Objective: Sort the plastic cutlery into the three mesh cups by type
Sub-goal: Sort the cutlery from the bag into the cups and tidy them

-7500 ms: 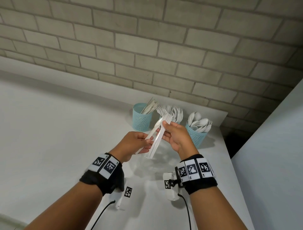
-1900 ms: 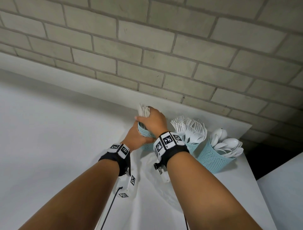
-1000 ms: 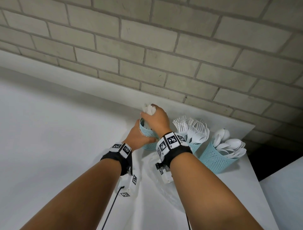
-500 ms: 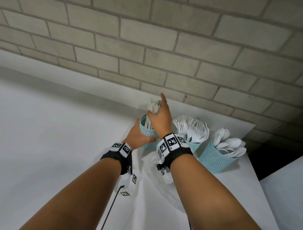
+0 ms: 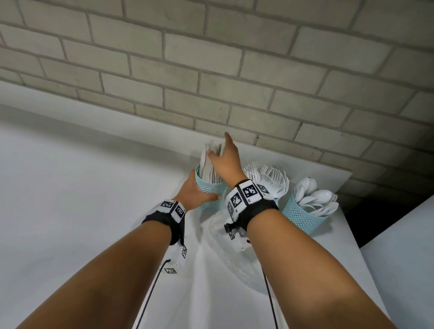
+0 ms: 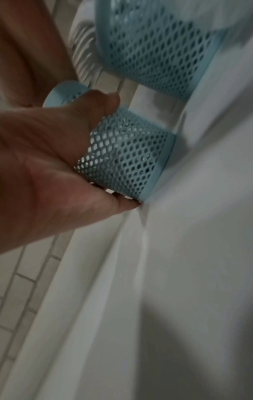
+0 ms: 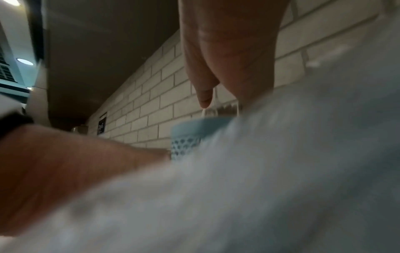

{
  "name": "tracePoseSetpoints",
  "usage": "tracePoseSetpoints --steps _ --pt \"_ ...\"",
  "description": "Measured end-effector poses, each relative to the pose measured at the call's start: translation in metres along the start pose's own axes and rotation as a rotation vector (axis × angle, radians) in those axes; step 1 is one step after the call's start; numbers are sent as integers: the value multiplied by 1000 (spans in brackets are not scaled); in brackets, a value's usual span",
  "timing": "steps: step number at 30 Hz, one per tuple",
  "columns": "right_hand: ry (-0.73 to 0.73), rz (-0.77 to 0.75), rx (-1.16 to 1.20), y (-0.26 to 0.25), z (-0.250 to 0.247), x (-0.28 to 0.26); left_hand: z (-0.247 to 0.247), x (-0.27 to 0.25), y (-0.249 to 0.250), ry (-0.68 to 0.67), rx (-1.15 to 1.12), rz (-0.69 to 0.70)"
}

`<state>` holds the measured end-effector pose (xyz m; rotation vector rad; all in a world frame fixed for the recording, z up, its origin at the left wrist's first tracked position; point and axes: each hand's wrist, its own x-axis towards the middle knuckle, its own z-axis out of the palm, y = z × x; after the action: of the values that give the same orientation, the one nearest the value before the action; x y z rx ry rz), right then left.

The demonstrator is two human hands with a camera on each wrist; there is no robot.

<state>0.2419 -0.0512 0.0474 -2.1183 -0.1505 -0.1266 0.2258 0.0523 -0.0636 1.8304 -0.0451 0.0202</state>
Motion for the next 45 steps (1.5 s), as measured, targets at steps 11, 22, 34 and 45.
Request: tracePoseSetpoints --steps 11,22,34,45 --pt "-169 111 -166 -40 -106 -45 -23 -54 56 -288 469 -433" --pt "-261 368 -429 -15 -122 -87 9 -77 77 -479 362 -408" --pt "-113 412 -635 17 -106 -97 13 -96 87 -651 627 -120" --pt "254 361 -233 45 -78 -90 23 -85 93 -480 484 -150"
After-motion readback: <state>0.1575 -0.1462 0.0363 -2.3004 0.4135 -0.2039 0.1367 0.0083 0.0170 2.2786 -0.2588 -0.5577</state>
